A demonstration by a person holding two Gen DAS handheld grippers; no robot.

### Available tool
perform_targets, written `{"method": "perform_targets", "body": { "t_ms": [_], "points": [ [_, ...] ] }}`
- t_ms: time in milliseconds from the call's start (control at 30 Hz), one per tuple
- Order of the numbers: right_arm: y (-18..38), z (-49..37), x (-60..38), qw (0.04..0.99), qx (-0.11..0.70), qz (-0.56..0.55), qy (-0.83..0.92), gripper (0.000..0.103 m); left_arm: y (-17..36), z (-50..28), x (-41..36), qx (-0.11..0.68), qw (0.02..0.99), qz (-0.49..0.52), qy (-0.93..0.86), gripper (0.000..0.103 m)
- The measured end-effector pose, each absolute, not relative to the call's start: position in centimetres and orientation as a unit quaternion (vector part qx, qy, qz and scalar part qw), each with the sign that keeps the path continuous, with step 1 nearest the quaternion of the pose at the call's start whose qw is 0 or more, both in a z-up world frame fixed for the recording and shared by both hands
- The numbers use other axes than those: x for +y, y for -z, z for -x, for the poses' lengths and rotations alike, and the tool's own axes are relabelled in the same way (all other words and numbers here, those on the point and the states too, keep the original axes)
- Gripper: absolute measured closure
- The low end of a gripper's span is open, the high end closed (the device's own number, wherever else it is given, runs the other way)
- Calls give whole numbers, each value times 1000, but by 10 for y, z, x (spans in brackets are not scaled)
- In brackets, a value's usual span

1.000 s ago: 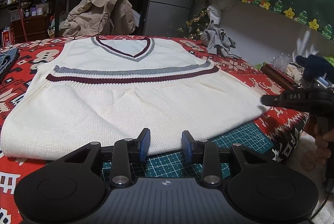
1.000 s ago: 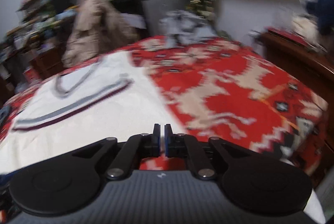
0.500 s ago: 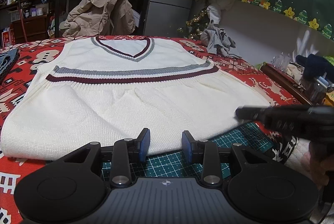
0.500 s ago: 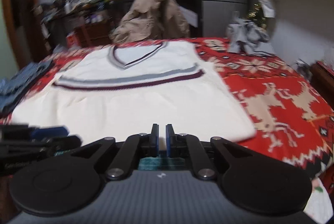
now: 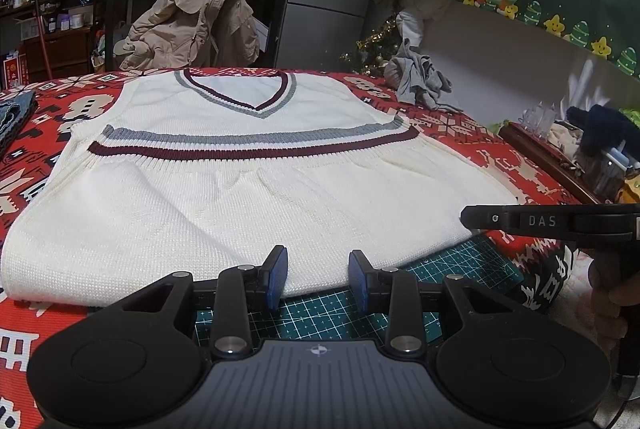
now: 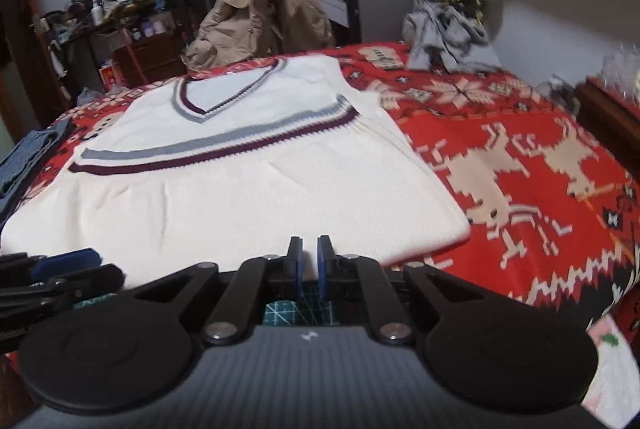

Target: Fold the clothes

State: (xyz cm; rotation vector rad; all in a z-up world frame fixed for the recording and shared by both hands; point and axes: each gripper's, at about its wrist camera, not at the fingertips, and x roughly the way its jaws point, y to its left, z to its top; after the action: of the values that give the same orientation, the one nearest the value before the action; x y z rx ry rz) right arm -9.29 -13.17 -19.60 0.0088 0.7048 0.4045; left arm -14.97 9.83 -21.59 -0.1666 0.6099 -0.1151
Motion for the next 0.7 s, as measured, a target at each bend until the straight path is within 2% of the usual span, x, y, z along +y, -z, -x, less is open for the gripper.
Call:
{"method": "perform_targets", "body": {
  "t_ms": [367,433,600,633,700],
  "points": [
    [200,65,-183,923,354,-91,-118,98,216,150,100,300,948,87,58,70],
    [201,61,-190,925,352,-99,-103,102,216,150,100,300,948,90,58,70],
    [201,59,-196,928,349,-103,-85,99,216,150,100,299,948,87,58,70],
    [200,60,-193,929,347,-96,-90,93,216,150,99,299,949,87,58,70],
    [198,65,-183,931,342,-76,-105,92,216,150,99,299,949,86,58,70]
  ]
}}
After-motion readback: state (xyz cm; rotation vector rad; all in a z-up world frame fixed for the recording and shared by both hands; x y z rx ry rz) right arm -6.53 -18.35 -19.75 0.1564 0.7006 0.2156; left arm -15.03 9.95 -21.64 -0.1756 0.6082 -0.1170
